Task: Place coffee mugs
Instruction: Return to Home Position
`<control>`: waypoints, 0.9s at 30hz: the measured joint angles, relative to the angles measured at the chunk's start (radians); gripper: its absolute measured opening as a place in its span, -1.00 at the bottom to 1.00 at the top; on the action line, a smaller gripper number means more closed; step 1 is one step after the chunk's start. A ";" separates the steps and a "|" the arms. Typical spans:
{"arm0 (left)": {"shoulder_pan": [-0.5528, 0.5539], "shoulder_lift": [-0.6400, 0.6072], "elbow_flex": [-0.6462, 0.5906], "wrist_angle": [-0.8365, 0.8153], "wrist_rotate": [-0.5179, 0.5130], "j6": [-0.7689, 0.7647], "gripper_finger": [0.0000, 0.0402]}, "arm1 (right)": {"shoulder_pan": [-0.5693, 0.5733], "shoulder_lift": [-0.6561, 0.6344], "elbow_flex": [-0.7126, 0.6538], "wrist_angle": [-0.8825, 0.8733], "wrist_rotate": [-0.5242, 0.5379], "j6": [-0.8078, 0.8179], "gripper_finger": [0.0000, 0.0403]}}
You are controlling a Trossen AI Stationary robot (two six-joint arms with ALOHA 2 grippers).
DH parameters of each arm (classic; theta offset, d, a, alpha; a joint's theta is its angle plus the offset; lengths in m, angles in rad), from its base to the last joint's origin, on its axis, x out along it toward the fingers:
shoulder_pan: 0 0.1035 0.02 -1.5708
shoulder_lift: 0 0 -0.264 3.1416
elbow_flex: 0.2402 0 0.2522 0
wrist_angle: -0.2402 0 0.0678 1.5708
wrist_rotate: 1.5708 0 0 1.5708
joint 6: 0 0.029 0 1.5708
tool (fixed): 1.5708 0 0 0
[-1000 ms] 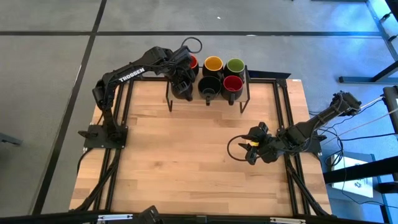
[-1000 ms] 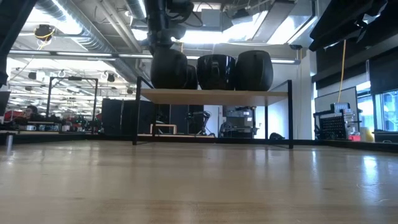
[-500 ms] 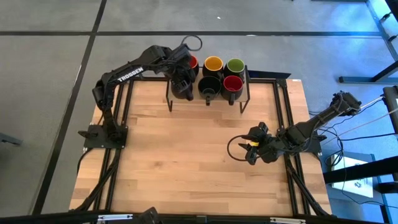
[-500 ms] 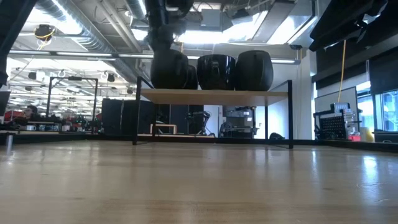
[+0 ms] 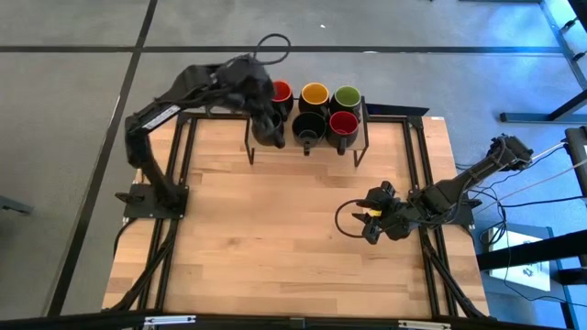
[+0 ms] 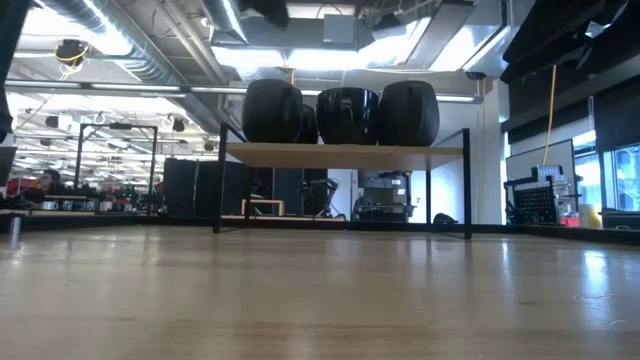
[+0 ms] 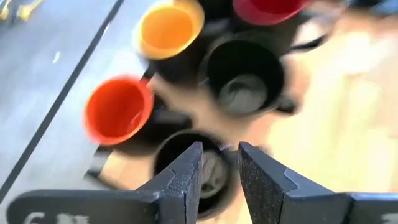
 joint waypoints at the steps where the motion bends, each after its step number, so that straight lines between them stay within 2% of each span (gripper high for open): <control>1: -0.020 -0.023 -0.012 0.023 0.009 -0.006 -0.51 | 0.000 0.000 0.000 0.001 0.000 0.000 -0.18; 4: -0.068 -0.082 -0.092 0.130 0.010 -0.046 -0.51 | 0.000 0.000 0.000 0.000 0.001 -0.003 -0.18; 7: -0.080 -0.134 -0.223 0.272 0.013 -0.124 -0.51 | 0.000 0.000 0.000 -0.001 0.001 -0.005 -0.18; 12: -0.008 -0.135 -0.358 0.306 0.021 -0.287 -0.37 | 0.000 0.000 -0.001 -0.004 0.001 -0.007 -0.18; 16: 0.032 -0.090 -0.378 0.316 0.087 -0.368 -0.22 | 0.000 0.000 -0.001 -0.002 0.001 -0.007 -0.18; 27: 0.043 -0.033 -0.379 0.295 0.057 -0.393 -0.18 | 0.000 0.000 -0.001 -0.001 0.000 -0.005 -0.18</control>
